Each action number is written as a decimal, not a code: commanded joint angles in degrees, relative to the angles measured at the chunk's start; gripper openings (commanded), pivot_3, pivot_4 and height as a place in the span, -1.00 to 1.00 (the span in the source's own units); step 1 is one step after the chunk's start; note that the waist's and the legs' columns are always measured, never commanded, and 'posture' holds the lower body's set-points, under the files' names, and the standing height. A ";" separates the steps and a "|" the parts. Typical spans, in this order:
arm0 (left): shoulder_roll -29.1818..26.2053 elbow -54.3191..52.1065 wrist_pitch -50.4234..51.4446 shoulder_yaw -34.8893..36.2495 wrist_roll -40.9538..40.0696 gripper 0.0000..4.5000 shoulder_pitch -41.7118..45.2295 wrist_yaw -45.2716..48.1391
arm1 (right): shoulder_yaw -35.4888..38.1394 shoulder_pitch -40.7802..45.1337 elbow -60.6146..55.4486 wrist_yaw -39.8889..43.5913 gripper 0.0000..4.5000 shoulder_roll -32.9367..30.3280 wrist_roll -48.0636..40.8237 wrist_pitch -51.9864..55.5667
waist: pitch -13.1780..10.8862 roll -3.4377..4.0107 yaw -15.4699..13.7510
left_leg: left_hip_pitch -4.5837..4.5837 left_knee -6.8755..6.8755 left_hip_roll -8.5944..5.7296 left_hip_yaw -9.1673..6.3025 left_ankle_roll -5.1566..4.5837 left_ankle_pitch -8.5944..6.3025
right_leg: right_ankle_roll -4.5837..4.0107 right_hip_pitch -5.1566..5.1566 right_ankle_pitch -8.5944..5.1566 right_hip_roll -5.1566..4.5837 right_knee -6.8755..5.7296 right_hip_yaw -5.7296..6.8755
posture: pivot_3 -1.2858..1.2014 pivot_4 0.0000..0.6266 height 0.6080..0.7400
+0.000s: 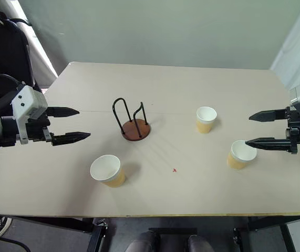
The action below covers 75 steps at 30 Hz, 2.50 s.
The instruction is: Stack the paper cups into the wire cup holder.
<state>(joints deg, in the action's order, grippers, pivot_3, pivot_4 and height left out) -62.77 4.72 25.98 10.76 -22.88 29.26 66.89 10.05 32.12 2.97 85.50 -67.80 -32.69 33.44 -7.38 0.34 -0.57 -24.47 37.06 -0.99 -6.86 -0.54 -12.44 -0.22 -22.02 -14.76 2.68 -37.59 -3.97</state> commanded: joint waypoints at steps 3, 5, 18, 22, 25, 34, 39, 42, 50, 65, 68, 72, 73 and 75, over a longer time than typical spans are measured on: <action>0.91 -0.25 0.72 -0.24 0.73 0.98 2.11 -1.78 | 3.78 -0.28 -2.61 0.96 1.00 -1.51 -2.81 0.91 | 0.00 0.00 0.04 | 0.00 0.01 0.00 0.00 0.00 0.00 | 0.00 -0.01 0.00 0.00 0.00 0.00 | 0.03 -0.52 1.00; 1.01 -0.26 0.70 -0.38 0.80 0.98 2.14 -1.65 | 4.20 -0.60 -3.02 1.07 1.00 -1.65 -3.27 1.17 | 0.00 0.00 0.05 | 0.00 0.00 0.00 0.00 0.04 0.02 | 0.00 -0.02 0.00 0.01 0.00 0.00 | 0.03 -0.52 1.00; 14.64 5.42 6.07 -8.88 9.92 0.98 12.08 -18.43 | 5.57 -2.37 -4.76 -0.09 1.00 -1.69 -4.05 1.65 | -0.02 -0.04 -0.31 | 0.18 0.06 0.00 0.03 -0.01 0.10 | 0.02 0.24 0.01 0.01 -0.01 0.00 | 0.03 -0.52 1.00; 19.81 9.04 5.93 -10.64 13.28 0.98 14.98 -24.62 | 6.19 -2.94 -5.13 -0.33 1.00 -1.96 -4.31 1.80 | -0.03 -0.05 -0.34 | 0.16 0.04 0.01 0.05 0.36 0.38 | 0.06 0.22 -0.01 0.04 0.04 0.00 | 0.03 -0.52 1.00; 24.34 12.03 5.32 -11.30 13.94 0.98 17.70 -26.84 | 6.30 -2.99 -5.46 -0.57 1.00 -2.06 -4.49 2.03 | -0.03 -0.05 -0.49 | 0.15 0.04 0.00 0.06 0.57 0.54 | 0.13 0.25 -0.02 0.04 0.07 -0.02 | 0.03 -0.52 1.00; 30.68 20.77 2.70 -13.34 16.69 -0.10 22.24 -29.00 | 8.33 -4.66 -7.18 -1.04 1.00 -2.87 -5.11 2.97 | -0.06 -0.10 -0.64 | 0.13 0.10 -0.02 0.15 0.52 0.56 | 0.30 0.32 0.04 0.04 0.24 -0.10 | 0.03 -0.52 1.00; 30.41 21.69 2.12 -13.25 17.04 -0.91 22.62 -28.08 | 9.82 -6.46 -8.12 -1.55 1.00 -3.19 -5.44 3.25 | -0.06 -0.11 -0.66 | 0.13 0.10 -0.03 0.26 0.52 0.56 | 0.37 0.32 0.01 0.05 0.27 -0.23 | 0.03 -0.52 1.00; 29.04 18.79 3.04 -12.92 16.13 -0.99 22.71 -25.37 | 10.49 -7.24 -8.43 -1.84 1.00 -3.32 -5.41 3.29 | -0.08 -0.13 -0.64 | 0.17 0.10 -0.04 0.48 0.44 0.58 | 0.50 0.31 -0.01 0.06 0.26 -0.48 | 0.03 -0.52 1.00; 30.39 0.21 18.42 -11.22 -0.25 -0.99 28.19 -12.81 | 10.80 -7.35 -8.12 -1.98 1.00 -3.44 -5.31 2.67 | -0.16 -0.26 -1.50 | -0.17 0.54 -0.08 0.77 0.08 0.47 | 0.84 0.21 0.07 0.06 0.33 -0.73 | 0.03 -0.52 1.00; 32.41 -13.89 20.46 -29.06 -1.16 -0.99 21.57 -6.79 | 12.71 -9.61 -10.16 -3.23 1.00 -3.07 -5.98 3.21 | -0.15 -0.21 -1.26 | 0.30 1.07 -0.01 1.10 -0.72 -0.11 | 1.05 0.67 0.15 0.00 0.25 -0.92 | 0.03 -0.52 1.00; 32.42 -14.05 18.01 -31.83 0.88 -0.99 20.31 -6.12 | 13.75 -10.53 -10.83 -3.39 1.00 -3.43 -6.41 3.67 | -0.15 -0.20 -1.26 | 0.27 1.08 -0.01 1.11 -0.72 -0.11 | 1.05 0.66 0.14 0.00 0.27 -0.93 | 0.03 -0.52 1.00; 31.66 -13.33 12.53 -34.81 4.07 -0.99 18.10 -4.06 | 15.46 -12.33 -12.66 -2.83 1.00 -3.55 -7.79 4.86 | -0.15 -0.19 -1.25 | 0.28 1.06 -0.01 1.12 -0.72 -0.13 | 1.05 0.65 0.14 0.00 0.29 -0.95 | 0.03 -0.52 1.00; 31.68 -12.81 11.47 -35.02 4.49 -0.99 17.75 -3.59 | 15.79 -12.82 -13.33 -2.41 1.00 -3.57 -8.26 5.14 | -0.15 -0.19 -1.25 | 0.28 1.06 -0.01 1.12 -0.72 -0.13 | 1.05 0.66 0.14 0.00 0.30 -0.95 | 0.03 -0.52 1.00; 31.90 -11.70 9.61 -35.35 5.32 -0.99 17.25 -2.83 | 16.29 -13.84 -14.78 -1.64 1.00 -3.67 -9.04 5.43 | -0.15 -0.18 -1.27 | 0.26 1.06 -0.01 1.12 -0.72 -0.13 | 1.05 0.65 0.14 0.00 0.30 -0.95 | 0.03 -0.52 1.00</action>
<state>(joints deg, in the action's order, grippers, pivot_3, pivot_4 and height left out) -30.77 -6.48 38.40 -25.54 -18.26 46.03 63.25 23.37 18.34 -9.63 83.01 -70.04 -39.93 38.66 -7.54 0.16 -1.84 -24.21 38.13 -1.00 -5.74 -1.26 -12.58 0.83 -21.37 -14.62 2.68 -37.28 -4.92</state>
